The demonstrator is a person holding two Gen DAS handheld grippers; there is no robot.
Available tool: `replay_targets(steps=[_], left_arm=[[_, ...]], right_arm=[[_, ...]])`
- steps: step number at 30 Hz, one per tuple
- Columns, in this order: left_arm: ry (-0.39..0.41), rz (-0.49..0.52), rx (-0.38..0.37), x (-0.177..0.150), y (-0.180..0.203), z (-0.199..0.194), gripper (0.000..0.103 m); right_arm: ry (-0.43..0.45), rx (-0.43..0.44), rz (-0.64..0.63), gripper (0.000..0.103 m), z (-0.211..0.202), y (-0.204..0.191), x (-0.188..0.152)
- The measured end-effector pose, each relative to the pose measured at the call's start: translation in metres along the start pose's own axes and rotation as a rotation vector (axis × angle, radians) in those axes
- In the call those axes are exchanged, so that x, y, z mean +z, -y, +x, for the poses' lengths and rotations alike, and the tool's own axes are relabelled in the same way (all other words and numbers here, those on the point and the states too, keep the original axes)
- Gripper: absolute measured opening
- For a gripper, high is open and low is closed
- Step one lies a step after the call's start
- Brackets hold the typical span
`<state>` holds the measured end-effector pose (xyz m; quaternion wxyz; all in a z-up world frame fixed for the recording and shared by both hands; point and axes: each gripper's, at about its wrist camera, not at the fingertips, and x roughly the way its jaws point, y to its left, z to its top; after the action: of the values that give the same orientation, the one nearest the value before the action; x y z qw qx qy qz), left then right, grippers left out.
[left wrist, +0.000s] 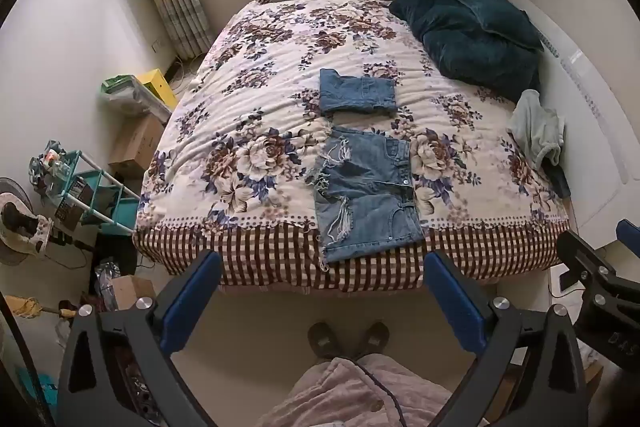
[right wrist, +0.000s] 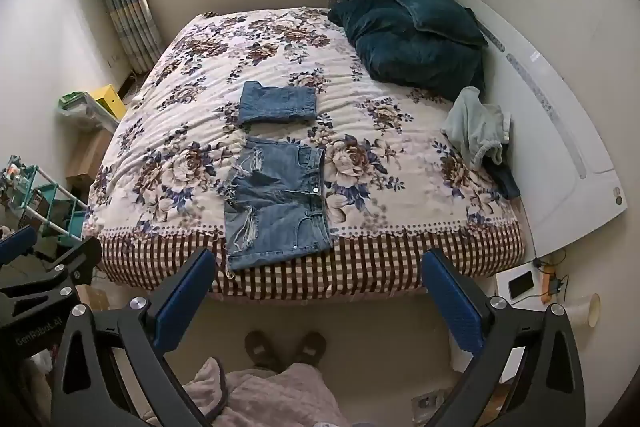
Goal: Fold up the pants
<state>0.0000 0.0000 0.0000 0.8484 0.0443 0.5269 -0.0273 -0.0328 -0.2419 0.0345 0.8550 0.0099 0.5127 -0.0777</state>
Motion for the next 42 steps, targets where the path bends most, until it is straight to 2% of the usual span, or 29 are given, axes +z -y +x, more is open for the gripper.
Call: replay_targets(steps=[13,31,42], left_arm=[[0.014,-0.002,-0.005,0.001,0.001,0.001,0.103],[0.020,0.007,-0.030,0.022,0.008,-0.003,0.103],[0.037,0.009,-0.044,0.018,0.006,-0.005,0.103]], right_arm=[[0.010,-0.006,-0.004,0.103,0.000,0.001,0.005],[0.017,0.003,-0.005,0.103,-0.002,0.004,0.015],[0.025,-0.001,0.004,0.103,-0.004,0.006,0.023]])
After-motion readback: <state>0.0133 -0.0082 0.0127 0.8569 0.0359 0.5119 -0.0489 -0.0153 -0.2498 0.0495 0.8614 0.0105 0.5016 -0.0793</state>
